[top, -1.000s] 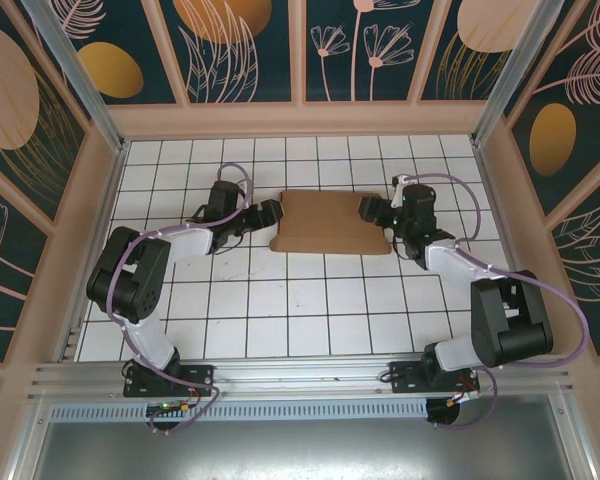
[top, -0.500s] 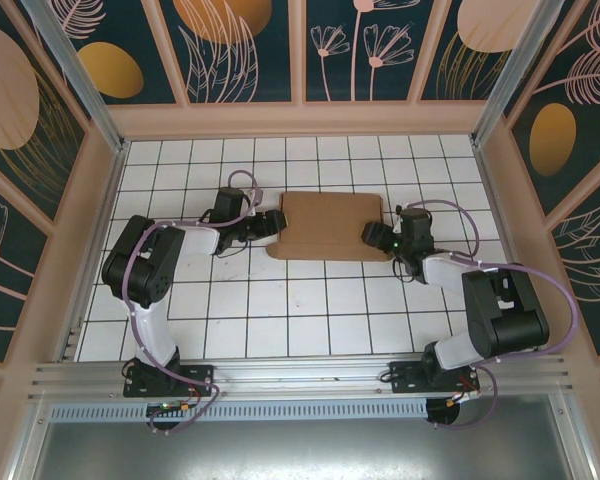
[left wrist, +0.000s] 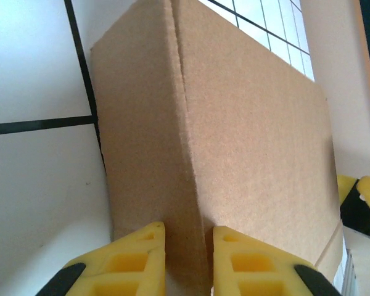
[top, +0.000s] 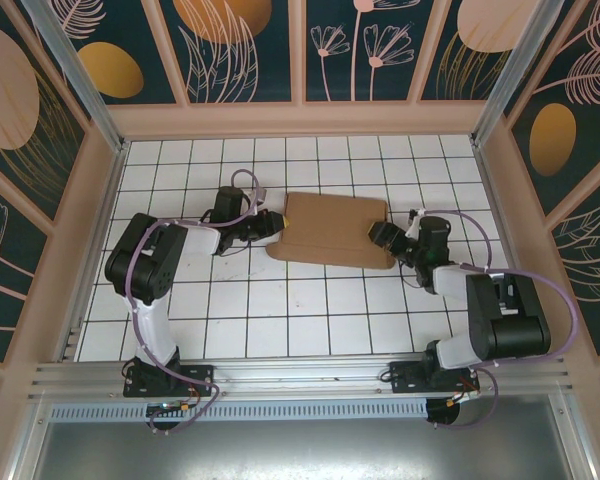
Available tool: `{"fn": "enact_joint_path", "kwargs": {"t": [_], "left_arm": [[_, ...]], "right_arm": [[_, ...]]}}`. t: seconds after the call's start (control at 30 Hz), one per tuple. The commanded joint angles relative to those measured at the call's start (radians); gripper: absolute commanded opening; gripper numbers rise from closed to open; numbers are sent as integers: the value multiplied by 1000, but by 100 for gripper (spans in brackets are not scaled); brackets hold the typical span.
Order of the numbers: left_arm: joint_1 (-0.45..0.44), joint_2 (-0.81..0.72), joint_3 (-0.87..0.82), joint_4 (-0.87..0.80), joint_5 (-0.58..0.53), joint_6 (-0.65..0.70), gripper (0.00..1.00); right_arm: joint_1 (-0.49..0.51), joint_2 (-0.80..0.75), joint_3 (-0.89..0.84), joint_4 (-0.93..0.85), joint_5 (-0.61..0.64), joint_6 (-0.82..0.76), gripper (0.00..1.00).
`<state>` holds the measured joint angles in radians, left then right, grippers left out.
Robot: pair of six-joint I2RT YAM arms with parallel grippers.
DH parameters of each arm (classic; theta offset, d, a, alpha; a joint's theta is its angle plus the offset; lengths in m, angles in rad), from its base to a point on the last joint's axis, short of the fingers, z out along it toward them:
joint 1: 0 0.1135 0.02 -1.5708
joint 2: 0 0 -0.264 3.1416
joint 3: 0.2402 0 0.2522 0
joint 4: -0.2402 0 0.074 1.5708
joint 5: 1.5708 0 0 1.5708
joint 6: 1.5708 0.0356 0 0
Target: Fold the paper box
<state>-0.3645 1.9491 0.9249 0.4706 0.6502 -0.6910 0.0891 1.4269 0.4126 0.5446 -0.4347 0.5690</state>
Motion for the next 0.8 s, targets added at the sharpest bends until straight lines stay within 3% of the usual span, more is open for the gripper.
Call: {"fn": "enact_joint_path", "kwargs": {"t": [0.0,0.4,0.63,0.77], "left_arm": [[16,47,-24,-38,41,-3,18],[83,70,-63,55,121,-58,15],[96,100,-66,92,151,-81,12],[96,114,-61,97,154,-82,12]], "right_arm": [[-28,-38,-21,104,-82,65,85],[-91,13,-38,123,-198,153,87],[-89,98,-33,247,-299,240,88],[-87,174,-46,421,-384,332,87]]}}
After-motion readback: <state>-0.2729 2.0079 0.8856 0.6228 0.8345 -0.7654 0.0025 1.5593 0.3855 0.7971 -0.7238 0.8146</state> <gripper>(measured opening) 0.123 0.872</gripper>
